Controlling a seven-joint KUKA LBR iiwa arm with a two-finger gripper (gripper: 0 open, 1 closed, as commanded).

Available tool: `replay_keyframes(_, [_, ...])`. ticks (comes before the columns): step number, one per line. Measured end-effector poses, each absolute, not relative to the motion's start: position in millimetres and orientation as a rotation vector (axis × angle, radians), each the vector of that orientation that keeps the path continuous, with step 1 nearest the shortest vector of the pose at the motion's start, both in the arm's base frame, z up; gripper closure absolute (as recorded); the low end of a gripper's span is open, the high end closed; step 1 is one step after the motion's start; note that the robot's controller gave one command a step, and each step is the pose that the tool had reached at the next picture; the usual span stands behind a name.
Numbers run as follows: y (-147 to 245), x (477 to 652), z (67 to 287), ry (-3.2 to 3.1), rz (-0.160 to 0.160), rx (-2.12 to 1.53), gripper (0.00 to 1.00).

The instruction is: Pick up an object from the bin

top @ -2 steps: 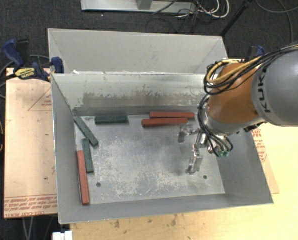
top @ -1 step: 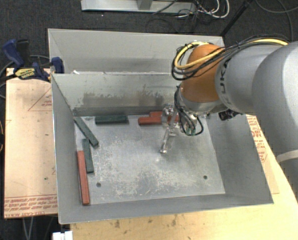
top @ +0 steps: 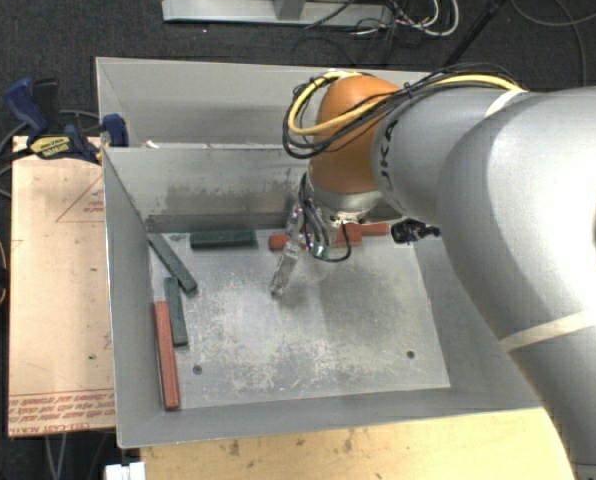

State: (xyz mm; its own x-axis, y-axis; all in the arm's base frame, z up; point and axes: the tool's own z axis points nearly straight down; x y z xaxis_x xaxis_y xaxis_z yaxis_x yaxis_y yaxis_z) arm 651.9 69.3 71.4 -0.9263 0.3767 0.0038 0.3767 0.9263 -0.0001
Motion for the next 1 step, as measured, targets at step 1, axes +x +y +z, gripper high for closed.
replay_keyframes(1, [67.7, 653.9, 72.5, -3.088, -0.002, -0.605, 1.0])
